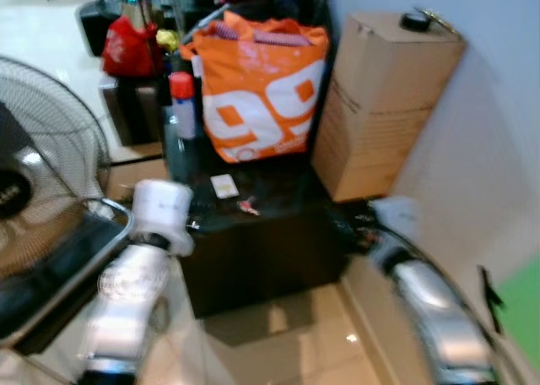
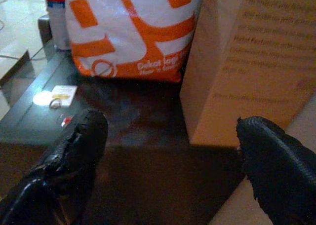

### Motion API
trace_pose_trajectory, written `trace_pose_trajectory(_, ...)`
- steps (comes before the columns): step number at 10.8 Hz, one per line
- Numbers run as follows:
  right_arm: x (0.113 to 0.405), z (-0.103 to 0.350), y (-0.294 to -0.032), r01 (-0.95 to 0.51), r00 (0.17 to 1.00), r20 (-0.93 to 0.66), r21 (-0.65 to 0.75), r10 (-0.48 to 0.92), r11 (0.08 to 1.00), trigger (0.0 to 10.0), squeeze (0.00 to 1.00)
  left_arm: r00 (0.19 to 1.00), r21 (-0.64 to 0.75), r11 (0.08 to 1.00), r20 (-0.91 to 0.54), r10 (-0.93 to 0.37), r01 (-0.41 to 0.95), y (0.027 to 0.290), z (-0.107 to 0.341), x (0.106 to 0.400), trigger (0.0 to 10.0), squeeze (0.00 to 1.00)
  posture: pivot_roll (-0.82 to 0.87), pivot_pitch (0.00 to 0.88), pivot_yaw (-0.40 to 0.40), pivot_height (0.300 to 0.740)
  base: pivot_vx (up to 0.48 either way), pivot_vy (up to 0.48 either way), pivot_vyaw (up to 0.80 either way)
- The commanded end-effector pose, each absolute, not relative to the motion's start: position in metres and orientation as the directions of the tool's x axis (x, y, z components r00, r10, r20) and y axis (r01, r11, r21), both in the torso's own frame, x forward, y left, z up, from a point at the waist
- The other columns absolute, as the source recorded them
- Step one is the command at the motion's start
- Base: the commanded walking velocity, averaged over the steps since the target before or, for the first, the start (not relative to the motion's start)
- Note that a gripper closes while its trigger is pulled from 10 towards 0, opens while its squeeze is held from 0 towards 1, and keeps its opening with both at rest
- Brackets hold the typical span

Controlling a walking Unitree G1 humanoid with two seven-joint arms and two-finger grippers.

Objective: Hang keys on a hook

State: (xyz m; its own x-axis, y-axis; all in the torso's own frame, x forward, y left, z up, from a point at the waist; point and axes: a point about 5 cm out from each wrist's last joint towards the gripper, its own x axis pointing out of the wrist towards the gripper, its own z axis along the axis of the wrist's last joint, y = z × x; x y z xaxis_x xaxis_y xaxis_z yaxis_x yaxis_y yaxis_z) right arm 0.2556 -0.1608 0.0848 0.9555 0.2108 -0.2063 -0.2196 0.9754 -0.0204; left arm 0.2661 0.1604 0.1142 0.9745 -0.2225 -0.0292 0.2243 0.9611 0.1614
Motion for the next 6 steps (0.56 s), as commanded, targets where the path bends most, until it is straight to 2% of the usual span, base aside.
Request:
trace_pose_trajectory(1, 0.2590, 0.0919, -0.1540, -0.242, 0.955, -0.179, -0.014, 0.235, 0.970, 10.0, 1.00, 0.979, 0.176, 0.963, -0.026, -0.203, 0.204, 0.1683, 0.1167, 0.2674, 10.0, 0.00, -0.09, 0.000, -0.055, 0.740, 0.379, 0.000, 0.00)
trace_pose_trajectory(6, 0.2595, 0.0921, -0.1523, -0.268, 0.948, -0.183, -0.029, 0.259, 0.963, 10.0, 1.00, 0.979, 0.178, 0.963, -0.031, -0.202, 0.204, 0.1687, 0.1150, 0.2659, 10.0, 0.00, -0.09, 0.000, -0.055, 0.740, 0.369, 0.000, 0.00)
